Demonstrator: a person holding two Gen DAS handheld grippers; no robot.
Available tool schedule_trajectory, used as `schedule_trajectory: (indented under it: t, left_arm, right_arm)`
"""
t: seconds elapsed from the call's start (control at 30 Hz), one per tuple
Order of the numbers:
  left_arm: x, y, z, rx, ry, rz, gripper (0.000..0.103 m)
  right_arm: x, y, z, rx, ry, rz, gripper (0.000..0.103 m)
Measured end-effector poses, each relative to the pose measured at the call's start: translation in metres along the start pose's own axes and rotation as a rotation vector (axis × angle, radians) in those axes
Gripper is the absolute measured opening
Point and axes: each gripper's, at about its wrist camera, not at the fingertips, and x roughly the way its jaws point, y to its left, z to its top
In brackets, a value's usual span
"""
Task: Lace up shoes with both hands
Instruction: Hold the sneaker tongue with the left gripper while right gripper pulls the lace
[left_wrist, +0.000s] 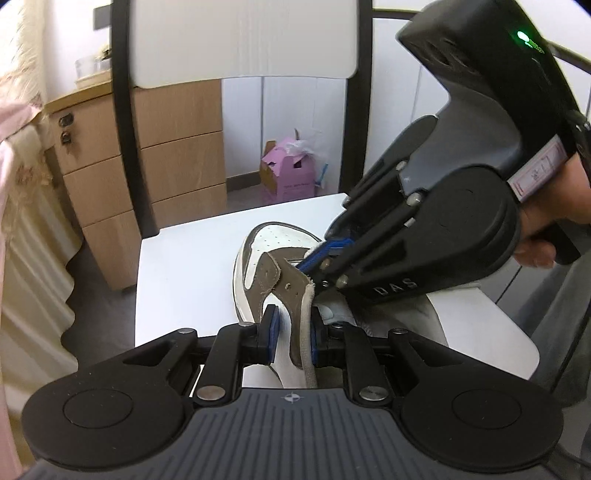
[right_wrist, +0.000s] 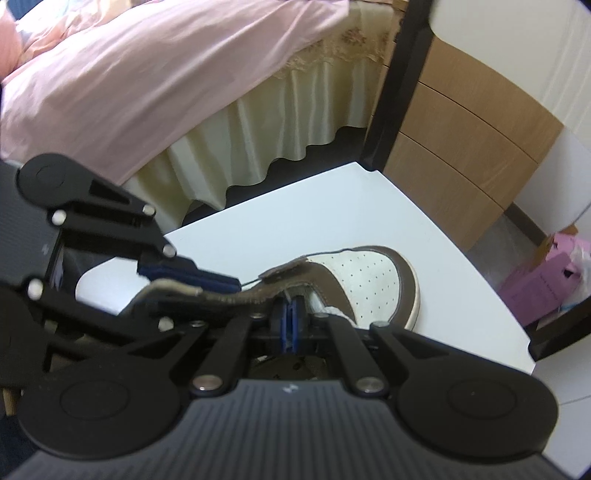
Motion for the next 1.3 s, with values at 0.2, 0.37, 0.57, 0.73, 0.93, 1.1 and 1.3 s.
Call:
schedule_trajectory:
  t: [0.2,0.37,0.57,0.73,0.93,1.1,1.3]
  left_arm:
    - [0.000,0.007,0.001,-0.019,0.004,-0.035,0.018]
    - [0.000,0.013,0.001,-0.043,0.000,-0.057,0.019]
    - [0.001,0.016,0.000,-0.046,-0.002,-0.068,0.019]
    - [0.001,0.016,0.000,-0.044,-0.003,-0.068,0.019]
    - [0.002,0.013,0.001,-0.022,0.003,-0.048,0.020]
    - [-0.002,0.015,0.004,-0.034,-0.003,-0.042,0.026]
    - [-0.012,0.027,0.008,-0.087,-0.058,-0.014,0.051]
  right_arm:
    - [0.000,0.011,-0.001,-0.057,-0.026,-0.037,0.003]
    - [-0.004,0.023,-0.004,-0.157,-0.089,-0.068,0.003]
    - [-0.005,0.032,-0.010,-0.304,-0.094,-0.106,0.006]
    - [-0.010,0.034,-0.010,-0.350,-0.086,-0.128,0.032]
    - [-0.006,0.027,-0.007,-0.319,-0.067,-0.115,0.035]
    - [-0.002,0.022,-0.004,-0.257,-0.075,-0.124,0.018]
    - [-0.003,0.026,-0.007,-0.310,-0.082,-0.132,0.003]
